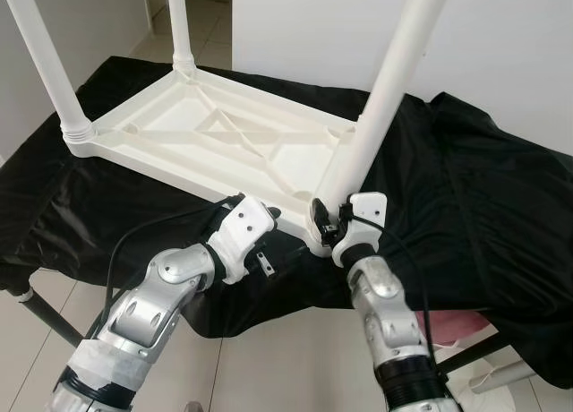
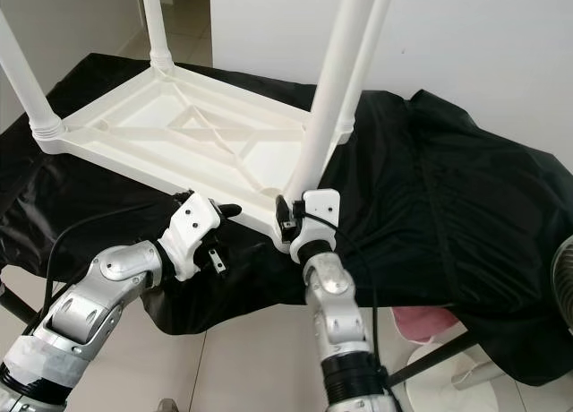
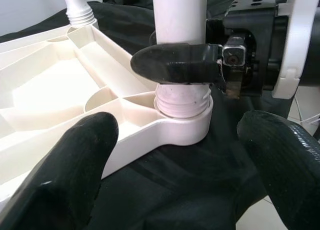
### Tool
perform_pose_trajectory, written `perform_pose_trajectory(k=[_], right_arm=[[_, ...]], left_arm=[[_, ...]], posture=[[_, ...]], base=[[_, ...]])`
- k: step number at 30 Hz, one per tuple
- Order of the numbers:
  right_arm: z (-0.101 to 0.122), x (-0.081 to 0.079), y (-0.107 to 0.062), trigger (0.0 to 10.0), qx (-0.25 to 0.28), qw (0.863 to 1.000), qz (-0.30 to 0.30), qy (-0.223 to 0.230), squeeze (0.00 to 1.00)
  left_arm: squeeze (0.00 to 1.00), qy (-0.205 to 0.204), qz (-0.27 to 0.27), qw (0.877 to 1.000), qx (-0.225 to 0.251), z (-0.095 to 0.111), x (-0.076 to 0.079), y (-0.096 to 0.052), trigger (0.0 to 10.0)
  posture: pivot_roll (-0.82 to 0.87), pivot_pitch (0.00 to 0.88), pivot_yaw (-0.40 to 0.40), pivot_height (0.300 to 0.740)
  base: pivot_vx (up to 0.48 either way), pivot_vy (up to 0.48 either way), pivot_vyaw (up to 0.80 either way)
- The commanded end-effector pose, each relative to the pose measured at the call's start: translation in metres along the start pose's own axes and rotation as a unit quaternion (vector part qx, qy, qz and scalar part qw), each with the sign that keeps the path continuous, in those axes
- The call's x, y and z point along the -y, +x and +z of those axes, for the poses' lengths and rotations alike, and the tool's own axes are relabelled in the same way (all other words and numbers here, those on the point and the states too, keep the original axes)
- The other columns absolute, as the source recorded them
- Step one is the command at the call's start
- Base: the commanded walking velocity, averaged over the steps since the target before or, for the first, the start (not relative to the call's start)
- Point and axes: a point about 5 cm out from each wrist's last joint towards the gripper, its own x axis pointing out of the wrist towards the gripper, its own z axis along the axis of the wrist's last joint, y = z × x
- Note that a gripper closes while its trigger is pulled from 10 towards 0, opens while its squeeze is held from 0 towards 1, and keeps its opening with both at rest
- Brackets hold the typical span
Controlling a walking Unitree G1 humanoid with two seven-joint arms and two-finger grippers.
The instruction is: Building children table
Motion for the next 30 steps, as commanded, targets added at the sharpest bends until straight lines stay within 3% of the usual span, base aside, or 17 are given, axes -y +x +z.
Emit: perform_pose_trajectory(k=[1,4,12,21,22,23,24,30], right_arm=[[-0.012,0.007,-0.007,10.0,-0.025,0.998,-0.032,0.04,0.0],[-0.011,0.008,-0.007,10.0,-0.025,0.998,-0.034,0.037,0.0],[-0.008,-0.006,-0.012,10.0,-0.033,0.999,-0.023,0.036,0.0],[-0.007,-0.007,-0.012,10.0,-0.034,0.999,-0.018,0.028,0.0],[-0.006,-0.006,-0.012,10.0,-0.03,0.999,-0.016,0.027,0.54],[-0.006,-0.005,-0.012,10.0,-0.027,0.999,-0.014,0.026,0.54],[-0.005,-0.005,-0.012,10.0,-0.025,0.999,-0.007,0.026,1.0],[0.0,-0.003,-0.007,10.0,-0.018,0.999,0.025,0.032,1.0]], left_arm=[[0.0,0.002,-0.015,1.0,0.0,-0.001,0.004,0.002,10.0],[0.0,0.003,-0.017,1.0,0.0,-0.001,0.004,0.002,10.0],[0.0,0.007,-0.018,1.0,0.001,-0.001,0.003,0.002,10.0],[0.0,0.008,-0.018,1.0,0.0,-0.002,0.003,0.002,10.0],[0.0,0.008,-0.018,1.0,0.0,-0.002,0.004,0.002,10.0],[0.0,0.008,-0.018,1.0,0.0,-0.002,0.004,0.002,10.0],[0.0,0.009,-0.018,1.0,0.0,-0.002,0.004,0.003,10.0],[0.0,0.017,-0.021,1.0,-0.002,-0.001,0.005,0.003,10.0]], posture=[[0.02,0.03,-0.09,0.74],[0.02,0.03,-0.09,0.74],[0.02,0.017,-0.086,0.74],[0.03,0.0,-0.086,0.74],[0.03,0.0,-0.086,0.74],[0.03,0.0,-0.086,0.74],[0.02,0.003,-0.082,0.74],[0.02,0.007,-0.073,0.74]], base=[[0.0,0.0,0.0],[0.0,0.0,0.0],[0.0,0.0,0.0],[0.0,0.0,0.0],[0.0,0.0,0.0],[0.0,0.0,0.0],[0.0,0.0,0.0],[0.0,0.0,0.0]])
